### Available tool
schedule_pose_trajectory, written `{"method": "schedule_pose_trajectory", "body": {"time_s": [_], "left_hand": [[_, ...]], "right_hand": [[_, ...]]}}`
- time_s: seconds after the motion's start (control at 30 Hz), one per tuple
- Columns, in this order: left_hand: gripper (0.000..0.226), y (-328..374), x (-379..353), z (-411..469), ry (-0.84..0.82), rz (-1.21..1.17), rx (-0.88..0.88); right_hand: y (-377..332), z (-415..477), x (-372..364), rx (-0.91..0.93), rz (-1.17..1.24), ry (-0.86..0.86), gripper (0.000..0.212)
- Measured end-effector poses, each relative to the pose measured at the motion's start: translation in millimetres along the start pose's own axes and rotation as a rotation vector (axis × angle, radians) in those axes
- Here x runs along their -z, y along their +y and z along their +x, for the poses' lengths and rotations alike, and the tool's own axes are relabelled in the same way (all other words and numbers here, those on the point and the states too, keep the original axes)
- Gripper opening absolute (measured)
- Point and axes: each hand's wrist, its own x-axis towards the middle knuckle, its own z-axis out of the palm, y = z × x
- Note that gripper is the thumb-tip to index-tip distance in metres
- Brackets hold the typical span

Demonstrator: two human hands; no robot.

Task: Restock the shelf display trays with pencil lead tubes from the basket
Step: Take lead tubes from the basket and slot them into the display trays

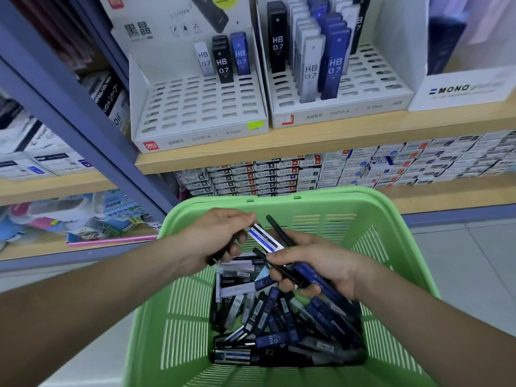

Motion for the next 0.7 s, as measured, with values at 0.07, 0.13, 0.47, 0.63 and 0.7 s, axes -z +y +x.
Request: {"method": "schedule_pose_trajectory", "body": {"time_s": [0.07,0.13,0.47,0.63,0.7], "left_hand": [[0.023,12,5,-12,-0.057,-0.036,0.030],[0.023,25,11,-24,-0.109,-0.067,0.012],[0.047,90,16,-65,-0.277,-0.092,-0.324],[0.032,131,-24,-82,-0.148,0.129,-0.494],[0.026,150,-41,-81,-0.071,0.150,-0.568]], "right_hand": [[-12,-5,-3,0.037,-0.076,-0.006,0.037],[-26,-11,-7,0.049,-0.132,-0.004,0.041],[-118,-65,4,0.215,-0.056,0.085,0.043],[-140,-98,16,0.373,0.111,0.186,0.029],[-146,-107,21,0.414,0.169,0.238,0.025]]}}
